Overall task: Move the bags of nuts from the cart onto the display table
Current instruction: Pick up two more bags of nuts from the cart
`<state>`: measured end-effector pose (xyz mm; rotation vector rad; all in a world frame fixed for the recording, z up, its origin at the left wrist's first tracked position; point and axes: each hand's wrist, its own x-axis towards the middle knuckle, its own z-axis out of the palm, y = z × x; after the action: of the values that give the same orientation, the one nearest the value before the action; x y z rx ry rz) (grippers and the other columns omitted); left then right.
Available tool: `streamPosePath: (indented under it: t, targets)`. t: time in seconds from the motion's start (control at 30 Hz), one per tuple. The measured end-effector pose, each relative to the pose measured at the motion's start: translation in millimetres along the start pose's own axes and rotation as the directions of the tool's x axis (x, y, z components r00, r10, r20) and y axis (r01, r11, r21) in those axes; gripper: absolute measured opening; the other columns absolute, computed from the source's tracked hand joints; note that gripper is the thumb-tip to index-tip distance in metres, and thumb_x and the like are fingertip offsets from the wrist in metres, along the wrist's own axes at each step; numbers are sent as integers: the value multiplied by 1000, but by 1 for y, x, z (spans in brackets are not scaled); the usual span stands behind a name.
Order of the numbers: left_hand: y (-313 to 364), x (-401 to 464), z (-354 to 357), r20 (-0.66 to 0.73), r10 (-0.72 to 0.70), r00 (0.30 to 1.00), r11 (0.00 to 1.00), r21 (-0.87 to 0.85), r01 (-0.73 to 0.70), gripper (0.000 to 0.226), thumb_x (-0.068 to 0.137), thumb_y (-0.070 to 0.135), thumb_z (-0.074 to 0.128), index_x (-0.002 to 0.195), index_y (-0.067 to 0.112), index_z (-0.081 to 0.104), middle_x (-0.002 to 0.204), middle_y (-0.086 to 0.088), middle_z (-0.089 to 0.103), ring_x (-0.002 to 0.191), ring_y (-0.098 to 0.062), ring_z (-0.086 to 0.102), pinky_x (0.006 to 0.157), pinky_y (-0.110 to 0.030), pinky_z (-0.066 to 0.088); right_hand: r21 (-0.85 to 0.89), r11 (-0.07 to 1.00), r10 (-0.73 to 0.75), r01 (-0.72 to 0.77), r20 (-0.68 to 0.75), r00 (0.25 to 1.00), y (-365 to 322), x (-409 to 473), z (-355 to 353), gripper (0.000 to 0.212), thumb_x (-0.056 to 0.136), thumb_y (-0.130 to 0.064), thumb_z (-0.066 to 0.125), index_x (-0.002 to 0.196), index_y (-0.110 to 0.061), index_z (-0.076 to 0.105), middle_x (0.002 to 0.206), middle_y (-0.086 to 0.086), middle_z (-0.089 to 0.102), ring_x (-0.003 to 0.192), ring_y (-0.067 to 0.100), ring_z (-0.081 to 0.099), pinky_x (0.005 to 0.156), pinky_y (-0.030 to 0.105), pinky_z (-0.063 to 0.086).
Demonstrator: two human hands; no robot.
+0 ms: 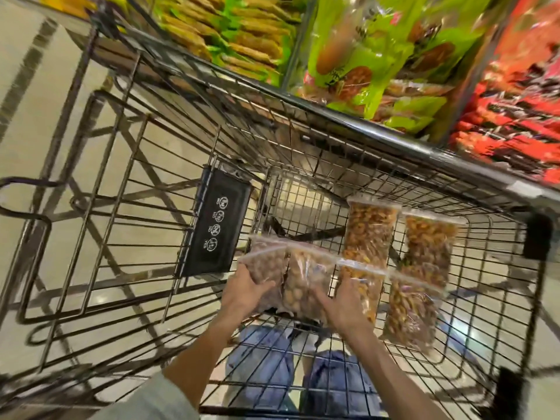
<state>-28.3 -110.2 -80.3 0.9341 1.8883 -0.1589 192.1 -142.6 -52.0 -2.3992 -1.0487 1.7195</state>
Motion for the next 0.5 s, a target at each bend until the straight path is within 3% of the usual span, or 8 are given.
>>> streamPosePath:
  t: [0.07, 0.17, 0.23, 0.3, 0.37, 0.4, 0.43, 0.5]
  targets:
    - [3, -13, -17, 0, 12, 1000, 999, -45, -12, 69, 77, 39, 91, 130, 22, 51, 124, 5, 71, 117, -20, 68, 107, -51, 54, 55, 997, 50, -52, 44, 998, -7, -1, 2, 117, 81, -72, 72, 165, -12, 16, 164, 17, 37, 146, 37, 45, 121, 57, 38]
    - [5, -22, -43, 11, 25, 1000, 997, -71, -24, 72, 75, 41, 93, 130, 24, 49, 125, 6, 68, 118, -19, 66, 110, -51, 51, 101, 991, 78, -87, 83, 993, -14, 1, 11, 95, 89, -63, 71, 155, -8, 31, 130, 6, 63, 117, 27, 64, 114, 50, 49]
    - [4, -23, -56, 18, 27, 999, 995, -93, -25, 73, 72, 44, 94, 128, 26, 50, 123, 4, 68, 117, -21, 66, 109, -50, 51, 133, 985, 100, -108, 63, 993, -16, 8, 21, 88, 90, -60, 73, 151, -10, 34, 129, 4, 60, 118, 27, 61, 113, 44, 47]
    - [2, -22, -64, 26, 22, 999, 990, -140, -18, 73, 72, 43, 94, 129, 24, 51, 121, 5, 67, 116, -22, 66, 109, -52, 51, 165, 976, 146, -145, 2, 989, -10, 21, 35, 96, 79, -67, 78, 146, -13, 37, 133, 9, 59, 125, 32, 60, 114, 47, 48]
    - [3, -23, -67, 40, 20, 999, 980, -198, -11, 70, 74, 39, 93, 129, 21, 52, 118, 5, 66, 115, -22, 65, 109, -55, 50, 255, 951, 185, -172, -28, 982, 3, 36, 46, 95, 65, -74, 84, 130, -20, 42, 122, 8, 67, 110, 28, 69, 101, 49, 59]
    - [2, -22, -67, 49, 17, 999, 976, -218, -6, 69, 75, 37, 93, 129, 21, 53, 118, 5, 66, 115, -22, 65, 109, -55, 50, 307, 935, 191, -178, -10, 982, 18, 47, 53, 87, 66, -68, 88, 123, -21, 42, 116, 6, 69, 103, 24, 71, 93, 47, 63]
    - [3, -22, -68, 52, 18, 998, 972, -233, -6, 69, 75, 37, 93, 129, 22, 53, 117, 5, 67, 114, -22, 66, 109, -55, 50, 355, 920, 180, -170, 3, 984, 37, 62, 61, 83, 67, -63, 91, 121, -22, 42, 114, 4, 69, 100, 23, 73, 88, 46, 65]
    - [4, -22, -68, 78, 33, 996, 961, -277, -10, 70, 75, 37, 93, 130, 23, 52, 115, 8, 67, 111, -20, 66, 109, -52, 50, 401, 899, 180, -174, 24, 983, 45, 63, 56, 98, 56, -70, 93, 125, -22, 44, 117, 6, 70, 100, 24, 74, 86, 49, 66]
